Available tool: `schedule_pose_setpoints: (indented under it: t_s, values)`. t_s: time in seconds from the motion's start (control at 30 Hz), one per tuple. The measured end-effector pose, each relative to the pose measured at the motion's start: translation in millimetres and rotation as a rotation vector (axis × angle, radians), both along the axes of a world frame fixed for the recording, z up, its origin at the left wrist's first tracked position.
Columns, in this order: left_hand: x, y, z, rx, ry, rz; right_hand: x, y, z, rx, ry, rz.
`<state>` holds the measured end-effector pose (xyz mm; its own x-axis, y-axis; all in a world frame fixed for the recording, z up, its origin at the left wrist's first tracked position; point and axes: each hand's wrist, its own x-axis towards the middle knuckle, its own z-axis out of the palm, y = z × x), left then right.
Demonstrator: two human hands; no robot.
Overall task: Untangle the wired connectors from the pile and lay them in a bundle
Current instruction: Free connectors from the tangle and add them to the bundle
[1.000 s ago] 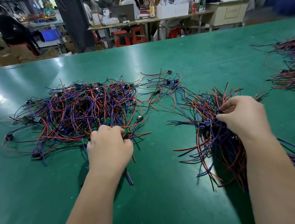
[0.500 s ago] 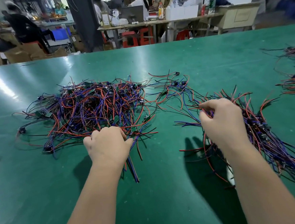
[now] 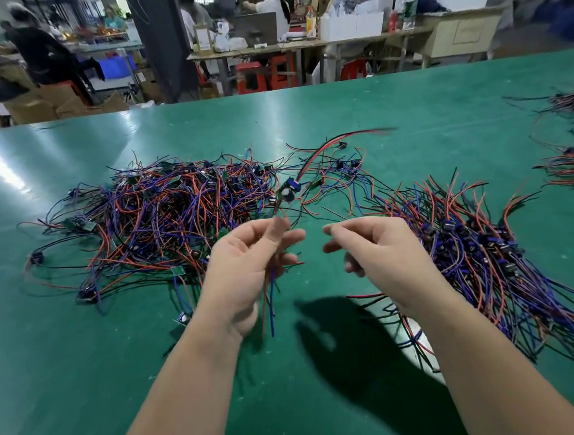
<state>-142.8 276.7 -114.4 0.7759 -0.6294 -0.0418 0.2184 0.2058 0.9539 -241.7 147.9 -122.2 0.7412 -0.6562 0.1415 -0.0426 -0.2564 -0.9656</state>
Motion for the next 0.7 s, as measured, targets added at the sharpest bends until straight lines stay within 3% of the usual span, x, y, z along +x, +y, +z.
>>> schedule_pose_setpoints:
  t_s: [0.07,0.13,0.43,0.53,0.7]
  values:
    - [-6.2,-1.2,-0.5,0.046,0.032,-0.114,1.4,7.1,4.7,0.32,-0.171,0.154]
    - [-11.6,-2.1,-0.4,0.103,0.016,-0.193,1.4,11.9,8.9,0.47,-0.317,0.191]
    - [-21.7,2.1,0.0,0.259,-0.005,-0.527,-0.5,8.1,15.4,0.651,-0.391,0.05]
    - [-22.5,-0.1,-0.4,0.253,-0.036,-0.48,-2.9,3.6,14.6,0.622,-0.312,0.068]
    - [-20.2,-3.4,-3.3,0.086,-0.009,-0.226,-4.8,4.0,9.9,0.521,-0.118,0.122]
